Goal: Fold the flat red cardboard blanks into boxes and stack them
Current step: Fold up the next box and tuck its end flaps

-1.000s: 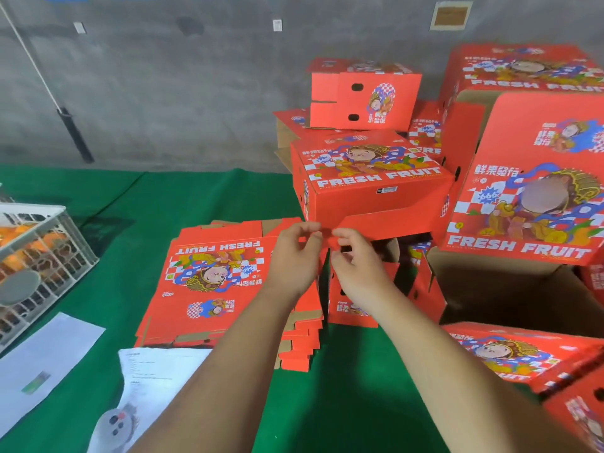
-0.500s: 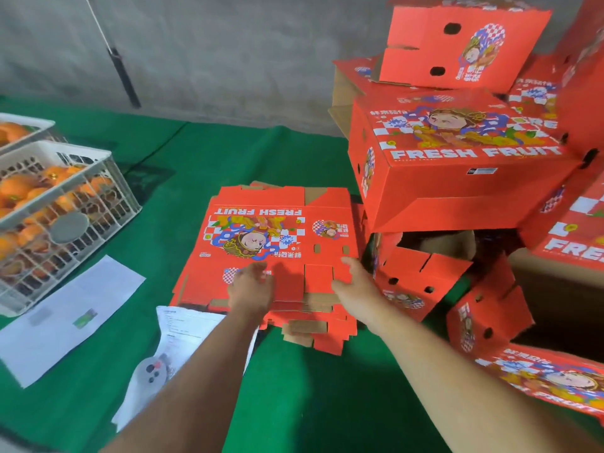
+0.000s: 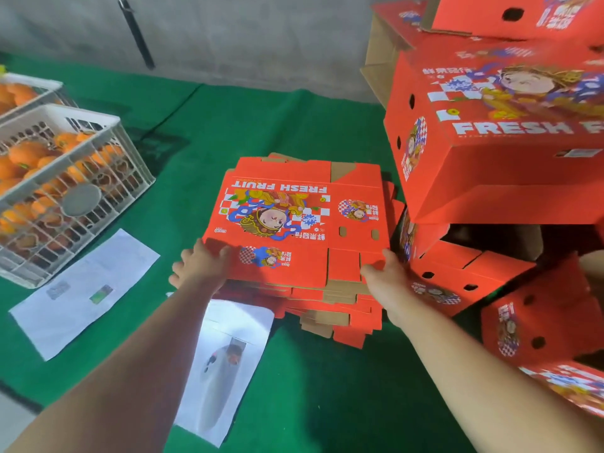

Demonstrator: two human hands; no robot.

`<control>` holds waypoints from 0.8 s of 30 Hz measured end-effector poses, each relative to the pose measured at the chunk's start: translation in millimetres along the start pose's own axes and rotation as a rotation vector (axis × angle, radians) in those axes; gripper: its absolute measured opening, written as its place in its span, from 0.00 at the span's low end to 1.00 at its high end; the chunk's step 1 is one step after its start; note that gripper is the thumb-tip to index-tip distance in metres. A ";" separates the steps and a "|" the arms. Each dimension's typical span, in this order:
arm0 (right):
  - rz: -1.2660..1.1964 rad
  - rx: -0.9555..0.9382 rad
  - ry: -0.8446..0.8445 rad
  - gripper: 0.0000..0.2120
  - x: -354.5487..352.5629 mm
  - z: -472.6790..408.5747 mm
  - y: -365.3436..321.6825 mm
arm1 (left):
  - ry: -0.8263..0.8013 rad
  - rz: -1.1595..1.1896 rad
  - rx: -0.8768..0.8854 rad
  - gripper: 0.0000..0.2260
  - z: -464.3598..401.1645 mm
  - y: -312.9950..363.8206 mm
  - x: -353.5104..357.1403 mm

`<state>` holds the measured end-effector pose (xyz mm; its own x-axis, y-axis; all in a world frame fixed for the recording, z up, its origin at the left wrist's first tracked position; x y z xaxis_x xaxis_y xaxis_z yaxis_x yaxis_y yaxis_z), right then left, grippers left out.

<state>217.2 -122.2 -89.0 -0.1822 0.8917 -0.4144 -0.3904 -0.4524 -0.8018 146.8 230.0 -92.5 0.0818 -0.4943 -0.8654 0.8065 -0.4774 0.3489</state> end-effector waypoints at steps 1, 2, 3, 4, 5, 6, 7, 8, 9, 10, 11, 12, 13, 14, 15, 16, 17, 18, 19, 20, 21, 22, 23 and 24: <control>0.021 -0.003 -0.002 0.21 -0.7 1.5 -1.4 | 0.003 0.016 -0.004 0.31 0.1 2.8 -3.5; 0.045 0.000 0.004 0.23 -1.9 3.1 -2.3 | 0.013 0.033 -0.009 0.30 0.2 4.6 -8.0; 0.067 0.011 0.016 0.26 -3.7 5.3 -3.4 | 0.027 0.064 -0.011 0.28 1.0 6.3 -13.3; 0.089 0.019 0.033 0.28 -6.3 7.9 -5.6 | 0.041 0.126 -0.008 0.27 2.0 7.8 -19.3; 0.107 0.026 0.050 0.30 -9.1 12.7 -9.5 | 0.050 0.217 -0.002 0.27 2.6 8.3 -25.7; 0.118 0.034 0.070 0.31 -12.1 19.0 -14.0 | 0.061 0.324 0.016 0.27 5.5 9.6 -33.2; 0.120 0.042 0.098 0.31 -15.1 25.9 -18.5 | 0.074 0.430 0.053 0.27 8.7 10.6 -41.1; 0.107 0.050 0.123 0.31 -17.7 32.6 -22.6 | 0.083 0.519 0.105 0.25 14.0 11.7 -49.1; 0.070 0.061 0.130 0.31 -19.4 39.9 -26.2 | 0.084 0.589 0.161 0.22 21.0 13.4 -54.9; -0.020 0.083 0.105 0.33 -19.2 46.1 -29.6 | 0.076 0.639 0.211 0.21 29.7 14.9 -58.9; -0.153 0.120 0.046 0.34 -16.1 51.1 -32.1 | 0.063 0.671 0.259 0.19 38.9 16.6 -61.1; -0.290 0.159 -0.032 0.34 -10.8 56.8 -34.7 | 0.044 0.676 0.312 0.18 50.4 18.2 -62.1; -0.404 0.184 -0.109 0.33 -6.1 64.3 -37.3 | 0.035 0.664 0.369 0.19 61.9 18.1 -61.2; -0.467 0.178 -0.161 0.33 -4.0 71.4 -40.0 | 0.039 0.652 0.409 0.18 70.8 15.0 -58.7; -0.486 0.159 -0.187 0.33 -4.4 76.4 -41.3 | 0.038 0.659 0.425 0.15 77.9 9.2 -55.6; -0.487 0.141 -0.207 0.34 -6.7 81.7 -41.2 | 0.025 0.696 0.414 0.15 86.4 1.1 -53.0; -0.482 0.125 -0.226 0.34 -10.4 88.0 -40.5 | 0.006 0.739 0.415 0.16 93.1 -8.3 -49.6; -0.473 0.113 -0.248 0.33 -14.9 94.2 -39.6 | -0.016 0.770 0.439 0.16 100.0 -17.5 -45.6; -0.465 0.100 -0.276 0.31 -18.7 101.8 -39.4 | -0.024 0.777 0.471 0.14 107.8 -26.9 -41.1; -0.456 0.092 -0.312 0.31 -21.7 109.4 -39.3 | -0.016 0.776 0.497 0.13 115.4 -35.9 -37.2; -0.441 0.078 -0.352 0.35 -23.8 116.5 -38.7 | -0.004 0.783 0.510 0.13 121.5 -45.6 -32.3; -0.419 0.057 -0.395 0.41 -24.7 123.1 -38.6 | 0.003 0.810 0.507 0.13 125.7 -56.0 -26.2; -0.394 0.033 -0.432 0.49 -24.7 128.7 -37.5 | 0.005 0.855 0.492 0.14 130.8 -65.9 -19.7; -0.377 0.008 -0.460 0.54 -25.7 133.6 -34.9 | -0.003 0.911 0.476 0.15 137.0 -75.2 -12.6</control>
<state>114.9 -127.3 7.1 -0.4009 0.9070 0.1293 -0.5111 -0.1043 -0.8532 4.9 172.7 -58.6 0.5441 -0.8148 -0.2002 0.1231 -0.1585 0.9797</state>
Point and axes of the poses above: each hand's wrist, its own z-axis away from the middle knuckle, its own x-axis out of the palm, y = z × x, the point moved 4 cm from there along -z, towards the middle knuckle, and after that the axes turned 4 degrees about -y, right-handed, at the moved point
